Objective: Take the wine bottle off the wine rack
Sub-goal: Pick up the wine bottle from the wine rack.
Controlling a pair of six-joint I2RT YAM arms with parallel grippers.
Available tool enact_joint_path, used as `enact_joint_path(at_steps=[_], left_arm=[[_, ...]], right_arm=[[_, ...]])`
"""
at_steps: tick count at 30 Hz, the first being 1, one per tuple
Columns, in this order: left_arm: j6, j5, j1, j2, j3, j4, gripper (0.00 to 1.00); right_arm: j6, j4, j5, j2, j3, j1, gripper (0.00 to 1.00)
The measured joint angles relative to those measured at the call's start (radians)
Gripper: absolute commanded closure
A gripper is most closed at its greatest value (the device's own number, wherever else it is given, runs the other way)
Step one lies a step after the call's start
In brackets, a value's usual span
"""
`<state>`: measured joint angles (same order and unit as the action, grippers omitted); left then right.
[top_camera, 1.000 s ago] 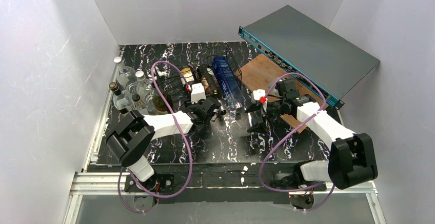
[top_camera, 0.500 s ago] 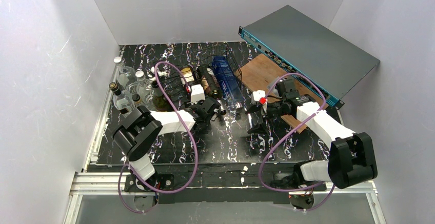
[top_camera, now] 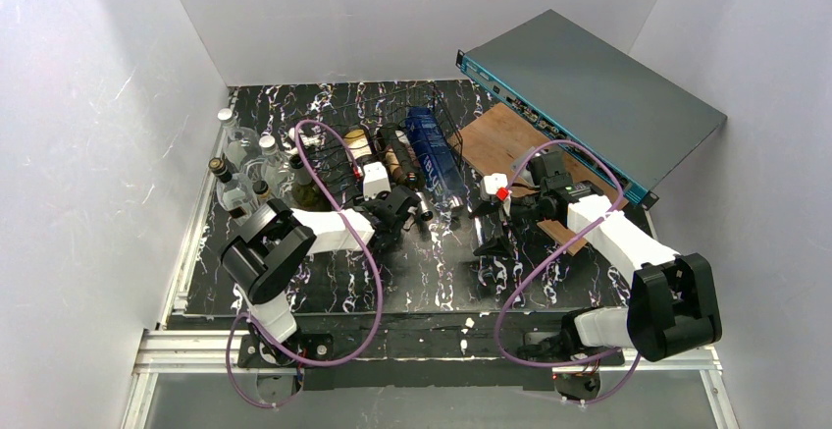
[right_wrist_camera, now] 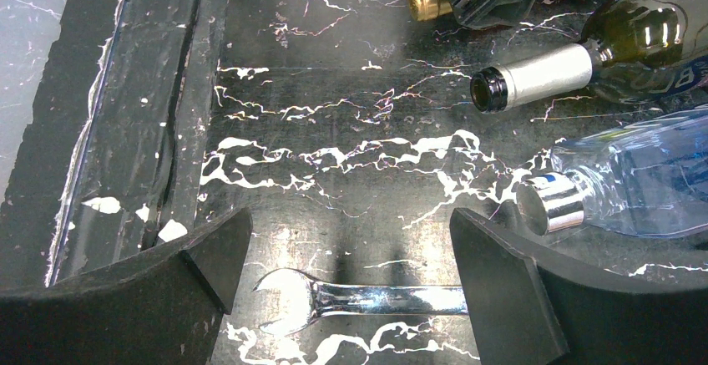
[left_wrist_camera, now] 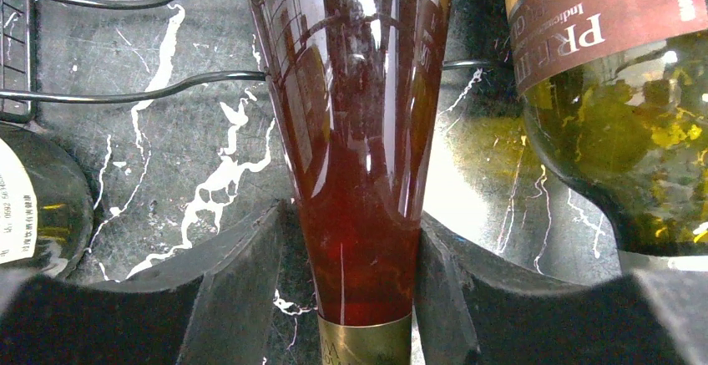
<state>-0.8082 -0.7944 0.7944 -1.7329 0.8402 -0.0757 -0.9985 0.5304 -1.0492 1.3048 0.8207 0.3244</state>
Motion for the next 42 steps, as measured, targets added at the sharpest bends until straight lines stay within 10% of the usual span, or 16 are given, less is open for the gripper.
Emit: enact_joint_path(at_steps=[5,15,42], left_arm=[[-0.01,0.016,-0.007,-0.005,0.0,-0.012,0.55],[-0.011,0.029,-0.01,-0.006,0.001,-0.027,1.0],[-0.075,-0.042,0.169,0.135,-0.035,0.254,1.0]], right_arm=[[-0.001,0.001,0.0,0.005,0.0,-0.002,0.02],[-0.003,0.003,0.001,0.011,0.0,-0.002,0.02],[-0.008,0.021,0.001,0.011,0.0,-0.002,0.02]])
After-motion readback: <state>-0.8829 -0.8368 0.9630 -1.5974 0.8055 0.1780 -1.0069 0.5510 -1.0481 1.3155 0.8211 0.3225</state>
